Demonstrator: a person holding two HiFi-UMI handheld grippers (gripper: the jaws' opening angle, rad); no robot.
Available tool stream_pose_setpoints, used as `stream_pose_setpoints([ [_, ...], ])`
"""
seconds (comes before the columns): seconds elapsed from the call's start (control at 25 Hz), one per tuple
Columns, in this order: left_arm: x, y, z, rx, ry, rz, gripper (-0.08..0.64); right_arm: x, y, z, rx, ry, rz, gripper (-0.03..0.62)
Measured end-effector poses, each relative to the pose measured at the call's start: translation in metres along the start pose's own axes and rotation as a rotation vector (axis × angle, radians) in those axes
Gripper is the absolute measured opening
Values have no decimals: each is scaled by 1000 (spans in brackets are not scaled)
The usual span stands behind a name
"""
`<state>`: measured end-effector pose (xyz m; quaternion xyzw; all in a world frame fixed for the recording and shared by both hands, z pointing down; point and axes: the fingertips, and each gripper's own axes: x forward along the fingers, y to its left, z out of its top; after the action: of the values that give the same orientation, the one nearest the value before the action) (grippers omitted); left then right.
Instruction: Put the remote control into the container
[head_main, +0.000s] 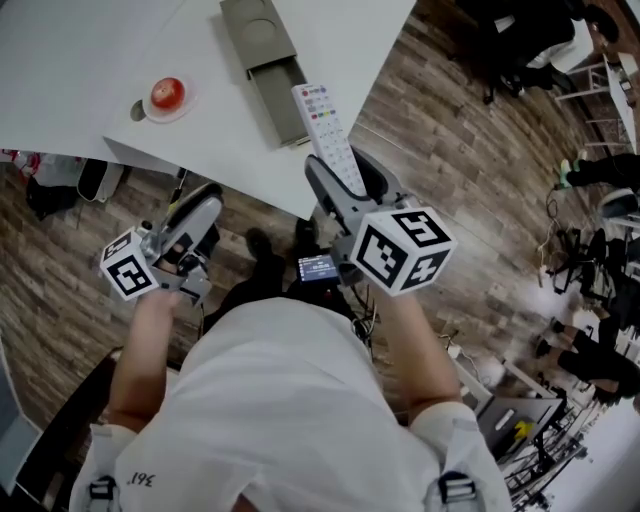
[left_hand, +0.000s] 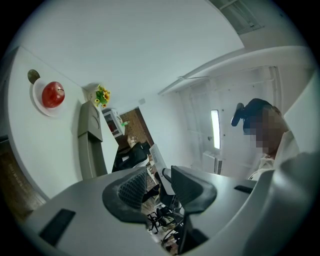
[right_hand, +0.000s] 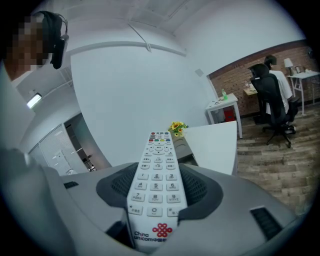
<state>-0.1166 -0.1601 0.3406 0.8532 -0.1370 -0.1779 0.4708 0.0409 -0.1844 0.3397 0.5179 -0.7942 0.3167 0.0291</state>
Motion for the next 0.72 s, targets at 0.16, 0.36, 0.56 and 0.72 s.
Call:
stream_pose_setpoints([
  [0.16,8,13,10,-2,-9,18,153,20,-8,8,-5,21,16,242],
  [0.36,35,26,38,79,6,33,153,50,-16,30,-59,41,22,242],
  [0.56,57,42,45,169,54,75,153,76,-21,24,-86,105,-6,242],
  [0.72,79,78,43,170,100,126,153,109,-48,13,-74,181,-34,242],
])
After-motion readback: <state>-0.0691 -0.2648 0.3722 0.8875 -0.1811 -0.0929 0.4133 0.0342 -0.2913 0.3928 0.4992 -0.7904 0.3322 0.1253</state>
